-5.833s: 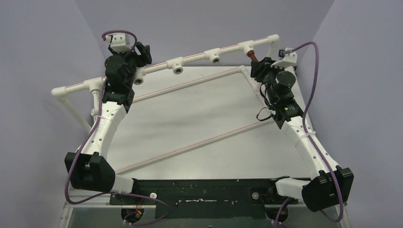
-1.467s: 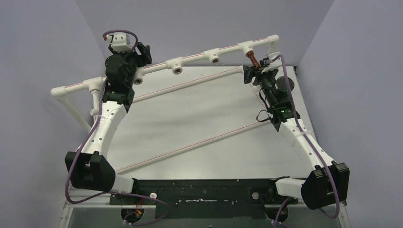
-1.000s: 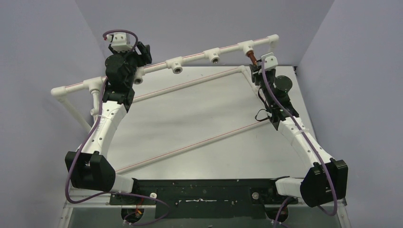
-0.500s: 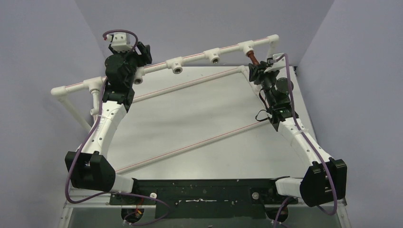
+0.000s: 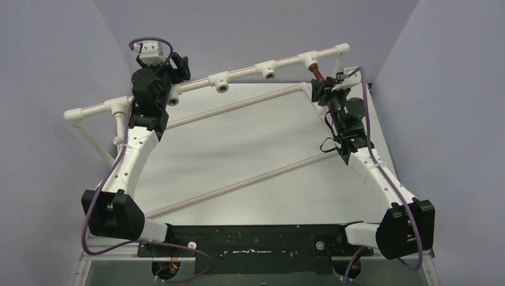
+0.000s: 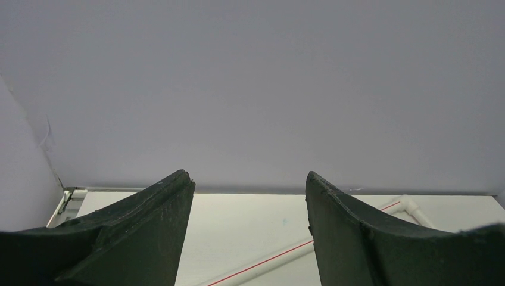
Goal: Install the water faucets
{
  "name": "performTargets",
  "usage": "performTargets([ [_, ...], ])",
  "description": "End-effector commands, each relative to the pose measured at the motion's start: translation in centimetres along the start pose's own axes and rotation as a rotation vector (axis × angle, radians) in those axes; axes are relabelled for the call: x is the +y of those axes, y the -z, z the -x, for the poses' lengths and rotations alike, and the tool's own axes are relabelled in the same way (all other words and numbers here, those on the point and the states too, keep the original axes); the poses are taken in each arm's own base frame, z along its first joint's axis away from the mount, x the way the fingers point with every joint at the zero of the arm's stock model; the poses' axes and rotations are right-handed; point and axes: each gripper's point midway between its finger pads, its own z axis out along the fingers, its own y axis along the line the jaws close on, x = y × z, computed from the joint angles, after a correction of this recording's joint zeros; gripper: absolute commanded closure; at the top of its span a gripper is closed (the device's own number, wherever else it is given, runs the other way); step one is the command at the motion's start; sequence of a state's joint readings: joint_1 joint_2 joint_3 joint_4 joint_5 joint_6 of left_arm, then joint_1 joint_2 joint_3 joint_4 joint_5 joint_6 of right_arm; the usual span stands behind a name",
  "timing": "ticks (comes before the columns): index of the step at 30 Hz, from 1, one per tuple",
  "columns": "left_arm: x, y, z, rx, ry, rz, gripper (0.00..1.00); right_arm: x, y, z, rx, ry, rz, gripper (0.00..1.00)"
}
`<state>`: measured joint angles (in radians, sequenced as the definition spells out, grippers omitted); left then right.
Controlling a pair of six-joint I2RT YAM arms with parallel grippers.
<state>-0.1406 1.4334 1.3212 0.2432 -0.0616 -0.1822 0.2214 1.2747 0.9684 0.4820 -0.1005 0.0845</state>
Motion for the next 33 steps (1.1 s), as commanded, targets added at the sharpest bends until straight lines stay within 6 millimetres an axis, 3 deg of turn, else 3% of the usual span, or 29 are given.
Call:
performTargets([
  [1,2.5,1.6,-13.1,0.388,-0.034,0.054,0.34,1.5,0.2,2.7,-0.033,-0.154,0.04,0.62],
  [4,2.5,1.6,-13.1,0.385,-0.037,0.059,0.34,1.4,0.3,4.2,-0.056,-0.129,0.036,0.42],
  [8,1.9,1.6,-13.2,0.381,-0.021,0.041,0.34,1.2,0.6,6.6,-0.09,-0.107,0.033,0.27],
  [15,1.2,1.6,-12.4,0.343,0.027,0.019,0.34,1.1,2.6,11.2,-0.164,-0.125,0.017,0.15],
  [22,0.8,1.6,-11.4,0.314,0.004,0.024,0.33,0.1,5.9,13.8,-0.208,-0.184,-0.044,0.06],
  [27,0.0,1.7,-9.9,0.271,-0.009,0.031,0.33,-0.2,8.7,14.2,-0.211,-0.194,-0.066,0.01],
  [33,-0.4,1.2,-9.1,0.244,0.013,0.038,0.33,-1.7,11.6,11.9,-0.165,-0.183,-0.151,0.0],
])
